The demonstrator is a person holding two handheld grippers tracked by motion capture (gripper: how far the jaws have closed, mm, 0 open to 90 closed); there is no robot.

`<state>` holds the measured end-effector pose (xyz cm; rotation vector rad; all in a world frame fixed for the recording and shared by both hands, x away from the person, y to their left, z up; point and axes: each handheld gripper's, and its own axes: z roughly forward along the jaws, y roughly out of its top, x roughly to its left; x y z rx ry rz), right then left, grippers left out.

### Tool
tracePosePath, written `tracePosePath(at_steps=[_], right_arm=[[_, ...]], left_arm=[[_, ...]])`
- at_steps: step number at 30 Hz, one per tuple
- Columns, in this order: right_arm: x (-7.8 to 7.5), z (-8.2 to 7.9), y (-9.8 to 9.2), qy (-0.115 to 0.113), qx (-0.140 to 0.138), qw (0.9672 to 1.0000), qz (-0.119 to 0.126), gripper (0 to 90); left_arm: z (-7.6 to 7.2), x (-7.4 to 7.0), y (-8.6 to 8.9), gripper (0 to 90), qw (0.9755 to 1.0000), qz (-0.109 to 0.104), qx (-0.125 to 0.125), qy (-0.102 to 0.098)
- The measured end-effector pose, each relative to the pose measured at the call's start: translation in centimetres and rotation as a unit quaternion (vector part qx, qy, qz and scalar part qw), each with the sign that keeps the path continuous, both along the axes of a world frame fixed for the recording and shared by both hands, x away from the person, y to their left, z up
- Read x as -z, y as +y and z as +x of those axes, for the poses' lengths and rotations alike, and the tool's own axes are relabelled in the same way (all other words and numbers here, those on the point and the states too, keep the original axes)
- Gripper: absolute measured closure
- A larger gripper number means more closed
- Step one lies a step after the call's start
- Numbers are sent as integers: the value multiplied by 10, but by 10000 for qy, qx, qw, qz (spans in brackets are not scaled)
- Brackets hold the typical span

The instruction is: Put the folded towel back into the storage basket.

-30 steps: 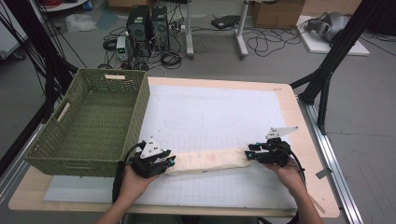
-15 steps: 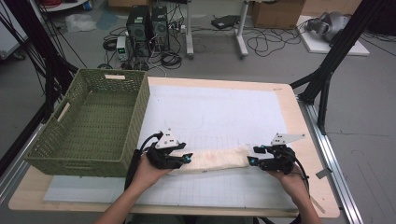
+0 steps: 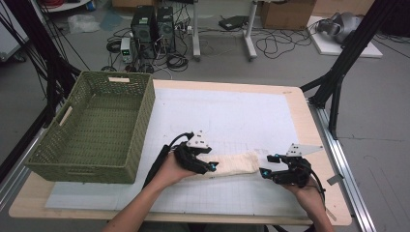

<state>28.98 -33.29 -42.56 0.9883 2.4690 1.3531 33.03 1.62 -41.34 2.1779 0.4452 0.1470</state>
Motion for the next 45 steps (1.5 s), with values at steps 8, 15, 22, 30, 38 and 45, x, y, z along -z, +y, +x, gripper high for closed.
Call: tracePosePath(at_steps=[8,15,22,30,38,45], right_arm=[[0,-1,-2,-2,73,10000,40,308],[1,-4,0,-31,20,10000,-45,305],[1,-6,2,-53,-28,9999,-83,304],[0,-8,-1,-75,31,10000,-51,298],[-2,-9,-1,-122,35,9999,-50,298],[-2,-8,-2,-107,70,9999,-31,298]], left_arm=[[7,15,-9,363,9994,250,127,221],[5,24,-16,326,9974,604,271,299],[4,25,-17,295,9971,640,340,228],[1,26,-17,336,9965,756,350,-24],[4,25,-15,510,9969,746,197,-144],[6,25,-15,608,9970,733,151,-185]])
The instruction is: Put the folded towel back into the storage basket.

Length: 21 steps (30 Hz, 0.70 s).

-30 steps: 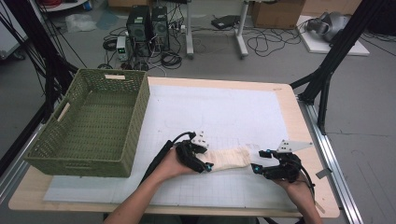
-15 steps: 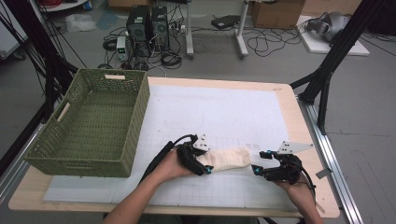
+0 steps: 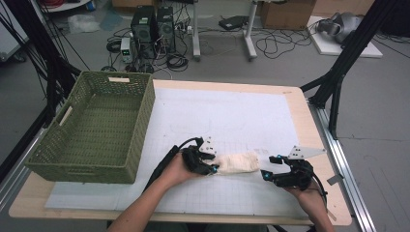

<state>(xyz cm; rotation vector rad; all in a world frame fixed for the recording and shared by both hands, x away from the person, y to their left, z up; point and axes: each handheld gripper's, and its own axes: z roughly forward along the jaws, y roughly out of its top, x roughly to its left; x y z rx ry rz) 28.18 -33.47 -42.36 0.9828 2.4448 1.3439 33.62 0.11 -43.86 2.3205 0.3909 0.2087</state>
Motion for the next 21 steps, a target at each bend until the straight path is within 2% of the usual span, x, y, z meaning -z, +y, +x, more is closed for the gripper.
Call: tracePosePath(at_steps=[1,3,7,9,10,11,13,16,17,21], right_arm=[[0,0,0,-19,-1,10000,-6,298],[0,0,0,-19,6,10000,-9,297],[0,1,-1,-4,27,10000,1,296],[1,1,-1,15,27,10000,10,295],[1,1,-1,26,27,10000,12,295],[1,2,-1,7,25,10000,9,295],[1,2,-2,-22,32,10000,12,295],[1,2,-4,17,64,10000,32,294],[2,3,-4,17,62,10000,31,293],[1,2,-4,32,57,10000,29,292]], left_arm=[[0,0,0,619,10000,-19,-38,-21],[1,0,0,706,9999,18,-60,-100],[1,0,0,757,9998,16,-79,-165],[1,0,1,764,9999,14,-103,-117],[3,0,2,758,10000,-43,-81,-16],[5,0,4,737,9998,-128,-89,152],[7,0,7,615,9986,-260,9,462],[6,-1,8,445,9968,-299,121,730],[6,-1,8,415,9961,-310,144,816],[1,-2,7,406,9974,-167,186,677]])
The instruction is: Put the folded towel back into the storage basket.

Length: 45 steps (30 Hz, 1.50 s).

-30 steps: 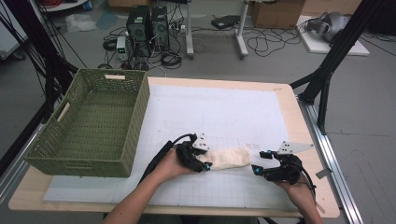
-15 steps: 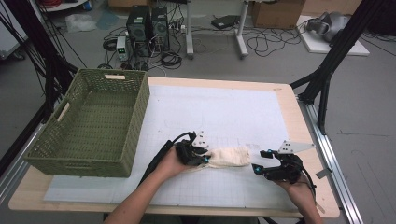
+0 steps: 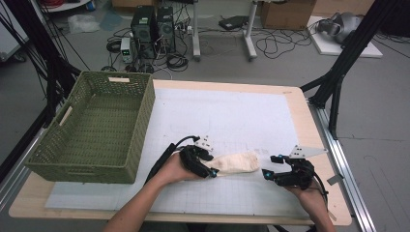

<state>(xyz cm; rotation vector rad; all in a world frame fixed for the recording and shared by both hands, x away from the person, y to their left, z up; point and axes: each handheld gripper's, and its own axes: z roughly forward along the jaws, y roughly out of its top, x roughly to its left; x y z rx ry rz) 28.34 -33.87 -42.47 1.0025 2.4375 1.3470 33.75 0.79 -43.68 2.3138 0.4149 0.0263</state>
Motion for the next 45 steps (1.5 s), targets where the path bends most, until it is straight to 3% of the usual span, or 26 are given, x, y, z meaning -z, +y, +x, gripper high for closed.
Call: tracePosePath(at_steps=[5,8,13,16,17,18,23,25,33,40,45], right_arm=[[0,0,-1,-60,16,10000,4,288],[-1,0,-1,-55,17,10000,5,285],[-2,0,0,-55,26,10000,21,281],[-3,0,0,-78,40,10000,26,281],[-3,0,-1,-102,46,9999,33,280],[-4,0,-1,-91,64,9999,46,280],[-4,1,-5,-96,115,9998,98,278],[-4,1,-5,-86,128,9998,100,278],[-2,1,-7,-78,126,9998,101,277],[0,1,-7,-40,143,9998,118,265],[1,2,-6,-3,155,9998,125,250]], left_arm=[[-5,1,-3,372,9997,103,88,-187],[-10,1,-6,374,9983,277,154,-497],[-13,1,-8,409,9972,353,57,-655],[-13,1,-9,471,9966,352,10,-743],[-12,0,-9,532,9952,430,8,-880],[-12,0,-9,582,9955,374,-27,-870],[-13,0,-10,674,9937,427,-23,-1036],[-14,0,-12,757,9915,507,-81,-1194],[-14,-2,-12,812,9914,534,-328,-1145],[-12,-8,1,816,9944,91,-630,-840],[-14,-13,6,816,9948,18,-660,-781]])
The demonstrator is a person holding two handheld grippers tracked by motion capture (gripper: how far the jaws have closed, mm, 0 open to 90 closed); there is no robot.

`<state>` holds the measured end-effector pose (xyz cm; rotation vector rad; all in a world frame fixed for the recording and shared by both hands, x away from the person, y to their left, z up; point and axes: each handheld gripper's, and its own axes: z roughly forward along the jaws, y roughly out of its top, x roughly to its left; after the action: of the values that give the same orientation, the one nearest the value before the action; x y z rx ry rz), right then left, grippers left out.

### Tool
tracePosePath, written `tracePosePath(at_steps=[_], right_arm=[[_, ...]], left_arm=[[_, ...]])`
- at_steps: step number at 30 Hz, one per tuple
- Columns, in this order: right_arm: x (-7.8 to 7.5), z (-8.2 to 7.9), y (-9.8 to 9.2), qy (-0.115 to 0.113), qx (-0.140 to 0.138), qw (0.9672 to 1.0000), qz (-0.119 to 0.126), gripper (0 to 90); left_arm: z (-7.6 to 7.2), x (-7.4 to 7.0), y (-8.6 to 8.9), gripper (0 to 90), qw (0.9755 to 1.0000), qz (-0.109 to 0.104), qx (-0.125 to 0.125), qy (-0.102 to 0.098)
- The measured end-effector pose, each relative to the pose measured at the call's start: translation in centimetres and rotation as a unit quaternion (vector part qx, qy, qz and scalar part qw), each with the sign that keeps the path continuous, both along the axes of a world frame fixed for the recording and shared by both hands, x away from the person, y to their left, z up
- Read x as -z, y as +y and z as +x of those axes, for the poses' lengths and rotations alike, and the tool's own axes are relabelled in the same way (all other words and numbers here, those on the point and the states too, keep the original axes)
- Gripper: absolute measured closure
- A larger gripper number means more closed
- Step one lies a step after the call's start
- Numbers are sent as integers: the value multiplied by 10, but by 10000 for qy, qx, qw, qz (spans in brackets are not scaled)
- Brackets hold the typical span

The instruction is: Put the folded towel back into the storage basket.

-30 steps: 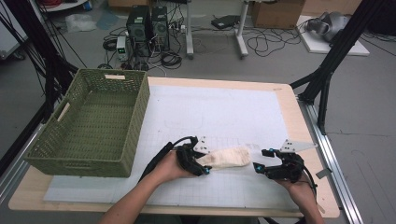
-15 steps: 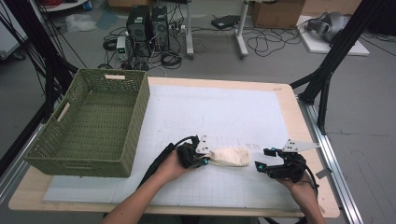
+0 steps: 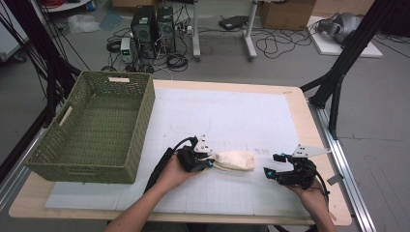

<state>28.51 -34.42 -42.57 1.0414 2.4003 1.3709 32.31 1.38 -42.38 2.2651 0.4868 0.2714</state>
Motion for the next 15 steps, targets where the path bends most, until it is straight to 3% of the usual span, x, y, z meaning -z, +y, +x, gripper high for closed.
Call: tracePosePath(at_steps=[15], right_arm=[[1,0,3,-9,-36,10000,-3,230]], left_arm=[[-3,-16,20,816,9990,-294,-317,-63]])
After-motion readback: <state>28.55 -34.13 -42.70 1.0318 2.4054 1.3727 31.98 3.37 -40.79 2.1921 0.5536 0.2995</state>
